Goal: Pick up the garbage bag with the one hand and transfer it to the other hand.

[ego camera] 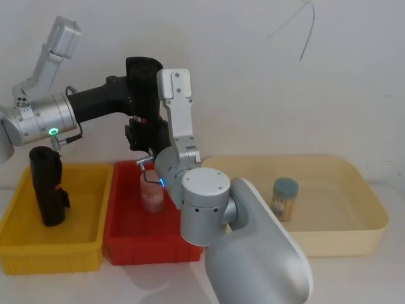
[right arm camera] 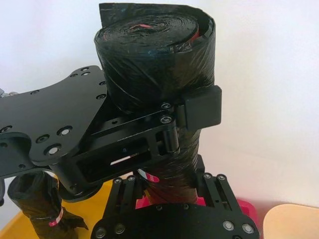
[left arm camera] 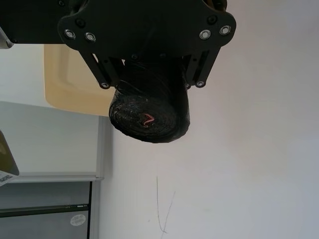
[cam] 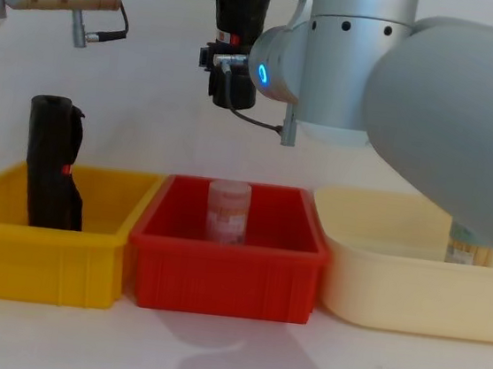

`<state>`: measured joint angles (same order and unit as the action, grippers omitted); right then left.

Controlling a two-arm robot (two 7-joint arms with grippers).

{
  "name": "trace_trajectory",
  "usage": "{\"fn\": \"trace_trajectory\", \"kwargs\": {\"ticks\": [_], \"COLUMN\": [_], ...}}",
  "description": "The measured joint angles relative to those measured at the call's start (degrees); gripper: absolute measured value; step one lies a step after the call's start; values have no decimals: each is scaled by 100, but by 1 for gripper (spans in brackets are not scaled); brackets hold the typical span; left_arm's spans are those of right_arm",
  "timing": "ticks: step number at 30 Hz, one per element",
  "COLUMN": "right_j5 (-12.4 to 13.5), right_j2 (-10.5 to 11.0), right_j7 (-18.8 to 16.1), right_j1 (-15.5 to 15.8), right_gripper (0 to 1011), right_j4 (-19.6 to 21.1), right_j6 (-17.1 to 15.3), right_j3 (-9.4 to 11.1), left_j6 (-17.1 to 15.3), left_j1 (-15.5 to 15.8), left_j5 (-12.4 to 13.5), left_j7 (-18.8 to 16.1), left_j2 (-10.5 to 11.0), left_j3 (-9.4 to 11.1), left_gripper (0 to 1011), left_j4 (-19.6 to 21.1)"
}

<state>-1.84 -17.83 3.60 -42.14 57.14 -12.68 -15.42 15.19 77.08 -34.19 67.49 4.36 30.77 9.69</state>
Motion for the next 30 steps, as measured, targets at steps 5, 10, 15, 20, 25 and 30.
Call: {"fn": "trace_trajectory", "kwargs": {"ticks": [5, 10, 15, 20, 25, 30], "right_j5": [0, 0, -3, -24, -50, -71], "right_j2": [-2, -3, -4, -4, -3, 48], "right_j7": [1, 1, 11, 61, 180, 387], "right_j1": [-1, -2, -2, -4, -56, -181], "right_gripper": [562, 562, 562, 561, 562, 562], "right_j4": [-5, -7, -7, -6, -47, -158], "right_j6": [-2, -2, -1, 38, 104, 192], "right_j3": [0, 0, 7, 45, 130, 309], "left_j6": [0, 0, 0, 0, 0, 0], "left_j1": [0, 1, 1, 1, 1, 1], "left_j5": [-2, -3, -3, -3, -3, -1], "left_j7": [2, 2, 2, 2, 1, 0], "left_j2": [-1, 0, 0, 0, 0, 0], "left_j3": [0, 0, 0, 0, 0, -1], "left_gripper": [493, 661, 812, 951, 1001, 1001], "left_j4": [0, 0, 0, 0, 0, 0]}}
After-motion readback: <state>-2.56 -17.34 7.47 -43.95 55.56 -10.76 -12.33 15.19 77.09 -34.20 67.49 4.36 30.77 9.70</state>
